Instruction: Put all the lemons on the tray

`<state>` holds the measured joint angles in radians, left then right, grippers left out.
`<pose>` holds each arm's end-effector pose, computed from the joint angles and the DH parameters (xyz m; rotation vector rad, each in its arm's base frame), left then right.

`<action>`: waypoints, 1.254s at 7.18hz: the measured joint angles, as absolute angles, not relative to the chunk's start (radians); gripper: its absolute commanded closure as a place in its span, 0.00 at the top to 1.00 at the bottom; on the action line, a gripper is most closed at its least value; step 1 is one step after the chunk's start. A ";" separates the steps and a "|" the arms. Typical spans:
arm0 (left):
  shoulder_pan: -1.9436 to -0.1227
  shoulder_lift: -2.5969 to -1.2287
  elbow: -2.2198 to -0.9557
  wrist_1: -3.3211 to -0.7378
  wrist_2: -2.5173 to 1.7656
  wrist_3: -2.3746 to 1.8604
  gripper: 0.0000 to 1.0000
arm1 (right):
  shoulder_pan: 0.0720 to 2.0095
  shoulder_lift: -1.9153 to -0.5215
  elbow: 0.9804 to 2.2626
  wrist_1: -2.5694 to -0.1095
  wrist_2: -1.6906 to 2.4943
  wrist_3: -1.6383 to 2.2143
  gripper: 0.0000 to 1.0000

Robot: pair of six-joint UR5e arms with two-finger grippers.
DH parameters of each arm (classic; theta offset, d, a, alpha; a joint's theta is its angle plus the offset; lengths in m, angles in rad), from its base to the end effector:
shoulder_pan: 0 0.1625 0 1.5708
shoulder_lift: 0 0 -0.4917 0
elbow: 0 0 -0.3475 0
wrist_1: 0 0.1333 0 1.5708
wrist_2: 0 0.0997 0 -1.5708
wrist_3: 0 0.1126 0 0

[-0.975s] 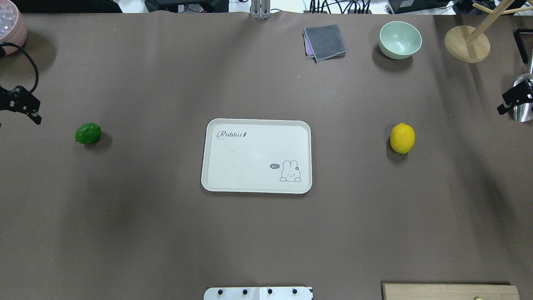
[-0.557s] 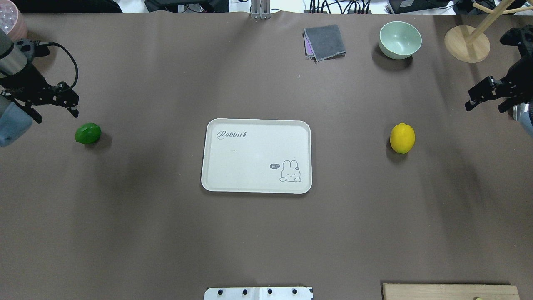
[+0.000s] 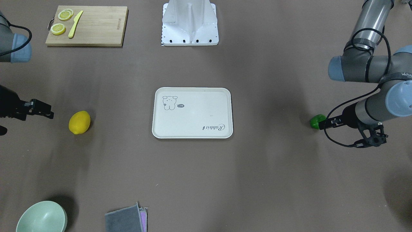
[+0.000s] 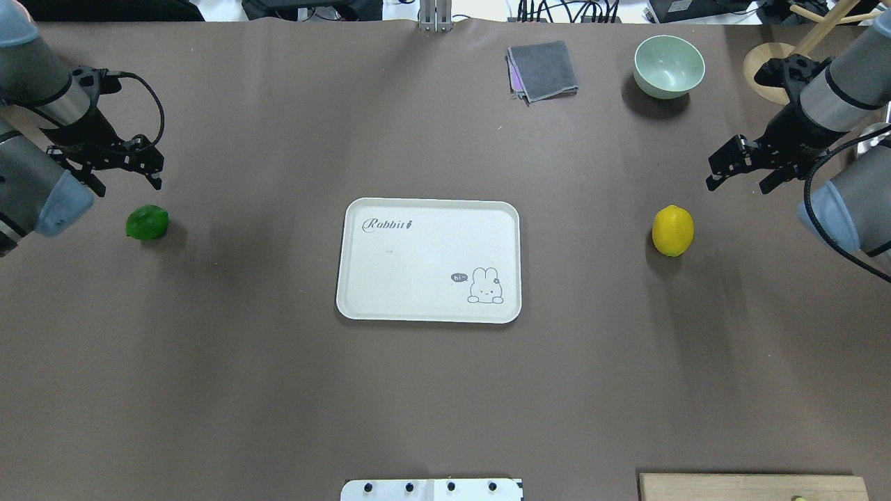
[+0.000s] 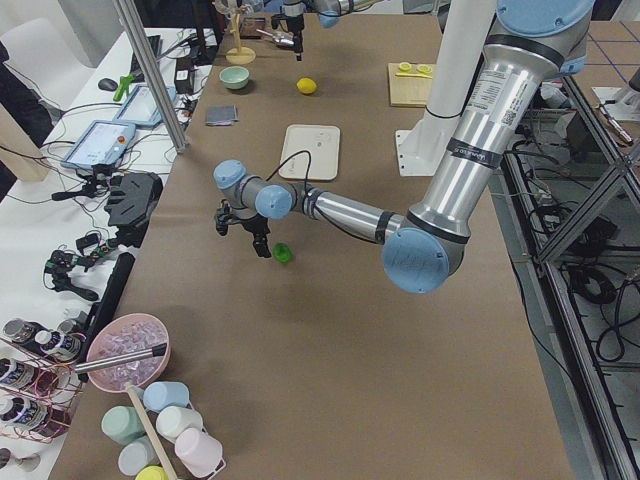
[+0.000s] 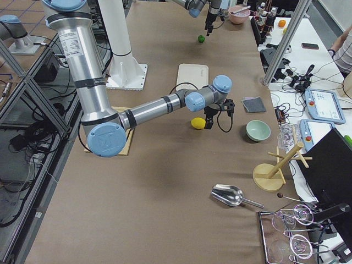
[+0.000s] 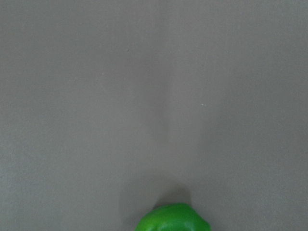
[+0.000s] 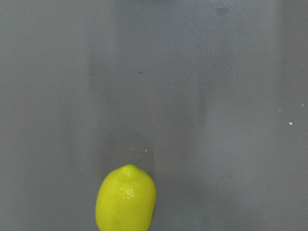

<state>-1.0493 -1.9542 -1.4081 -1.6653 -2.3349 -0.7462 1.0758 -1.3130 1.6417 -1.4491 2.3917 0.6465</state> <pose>0.2723 -0.5851 0.5888 -0.2072 0.7877 -0.0917 -0.2295 -0.5323 0.5515 -0.0784 -0.9069 -0.0439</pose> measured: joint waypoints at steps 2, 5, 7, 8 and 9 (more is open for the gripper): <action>-1.025 -1.922 -1.401 -1.759 -2.330 -0.805 0.95 | 1.029 -1.306 1.599 -1.354 2.383 0.701 1.00; -0.998 -1.899 -1.406 -1.829 -2.329 -0.897 0.74 | 0.974 -1.294 1.575 -1.334 2.362 0.711 1.00; -0.978 -1.882 -1.408 -1.888 -2.321 -0.957 0.00 | 0.953 -1.287 1.562 -1.333 2.352 0.712 1.00; -0.969 -1.864 -1.408 -1.934 -2.305 -0.977 0.00 | 0.946 -1.285 1.557 -1.333 2.346 0.712 1.00; -0.965 -1.854 -1.416 -1.954 -2.298 -0.983 0.00 | 0.939 -1.281 1.553 -1.333 2.339 0.712 0.99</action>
